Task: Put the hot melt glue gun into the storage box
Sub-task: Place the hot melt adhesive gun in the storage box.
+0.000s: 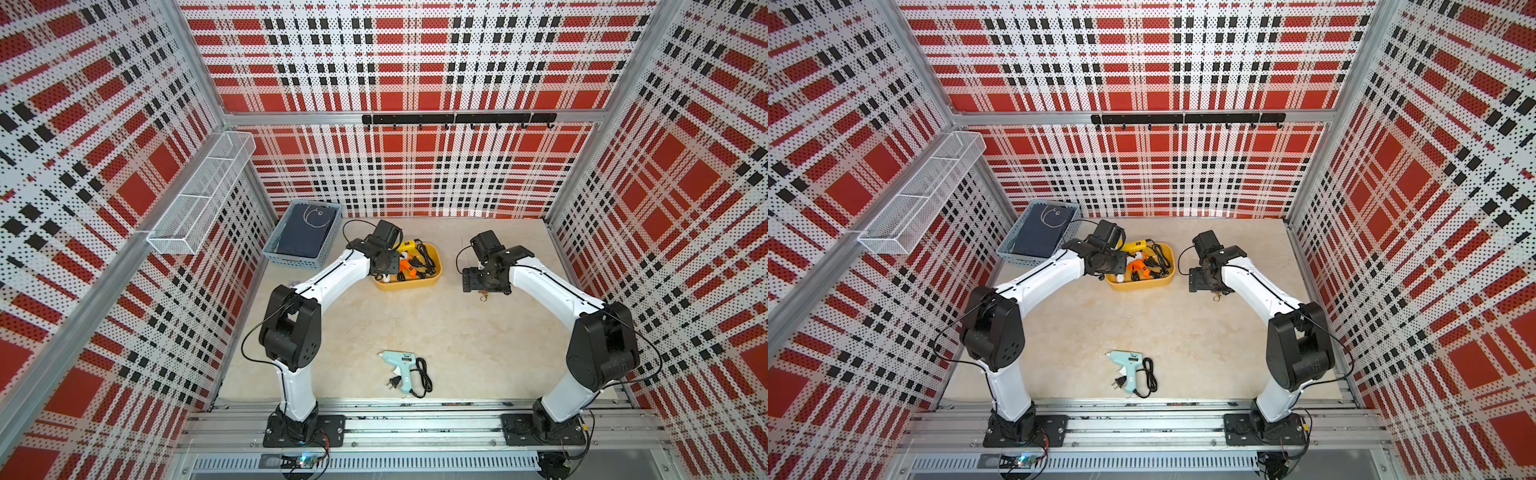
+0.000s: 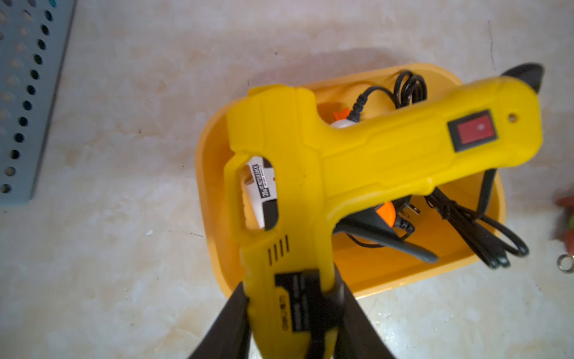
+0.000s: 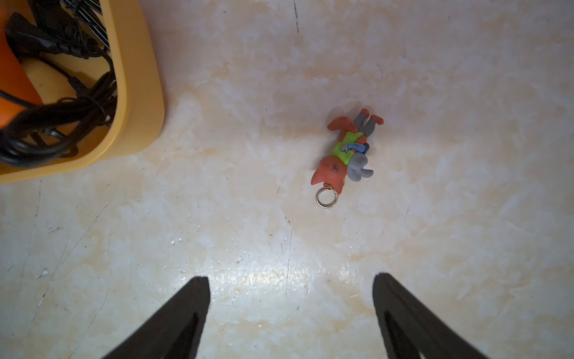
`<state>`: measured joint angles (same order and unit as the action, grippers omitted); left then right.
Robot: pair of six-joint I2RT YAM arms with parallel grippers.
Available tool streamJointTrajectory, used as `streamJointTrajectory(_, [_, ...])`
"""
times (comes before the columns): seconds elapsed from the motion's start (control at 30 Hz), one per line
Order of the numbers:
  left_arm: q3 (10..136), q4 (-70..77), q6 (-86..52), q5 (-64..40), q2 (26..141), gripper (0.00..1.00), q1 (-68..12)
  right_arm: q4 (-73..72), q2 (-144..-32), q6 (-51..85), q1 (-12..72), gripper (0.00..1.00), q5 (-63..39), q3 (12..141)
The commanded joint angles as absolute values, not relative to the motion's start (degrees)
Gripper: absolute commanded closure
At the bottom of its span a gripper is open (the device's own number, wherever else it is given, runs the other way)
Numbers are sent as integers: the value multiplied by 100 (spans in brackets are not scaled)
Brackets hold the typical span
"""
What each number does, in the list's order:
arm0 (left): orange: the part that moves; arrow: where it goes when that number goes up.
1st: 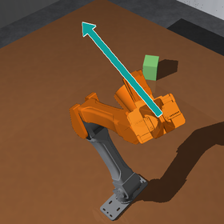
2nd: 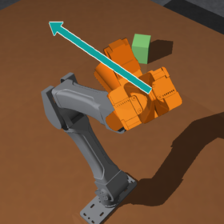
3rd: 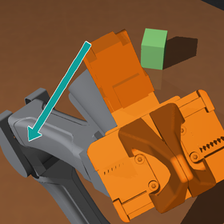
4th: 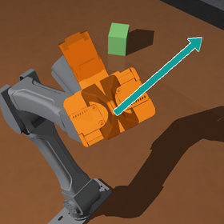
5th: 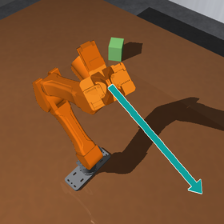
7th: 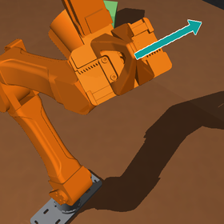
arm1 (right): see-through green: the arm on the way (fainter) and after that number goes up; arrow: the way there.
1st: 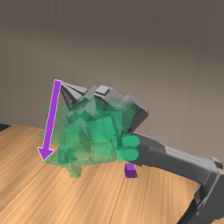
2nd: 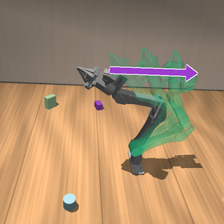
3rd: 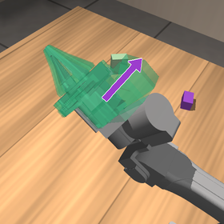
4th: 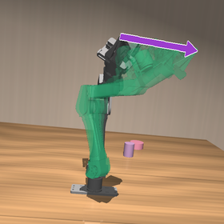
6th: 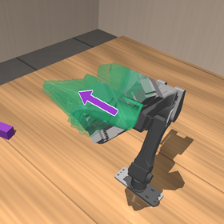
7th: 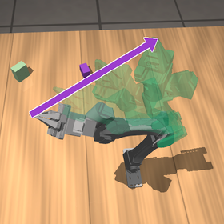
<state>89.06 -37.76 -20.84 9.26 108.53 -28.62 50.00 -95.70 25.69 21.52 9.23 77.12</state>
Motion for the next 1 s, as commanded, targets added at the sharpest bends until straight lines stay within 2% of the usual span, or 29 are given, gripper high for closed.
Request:
streamJointTrajectory(0.0, [8987,-3494,-2266,922,10957,96,-2893,5008,-9368,2659,2125,10,932,7586])
streamJointTrajectory(0.63, [9312,-3306,-2265,775,11986,95,-2694,4931,-9158,2751,2126,10,958,7300])
streamJointTrajectory(0.97, [9130,-3288,-1859,661,11974,88,-2716,4994,-9106,2716,2121,10,1011,7314])
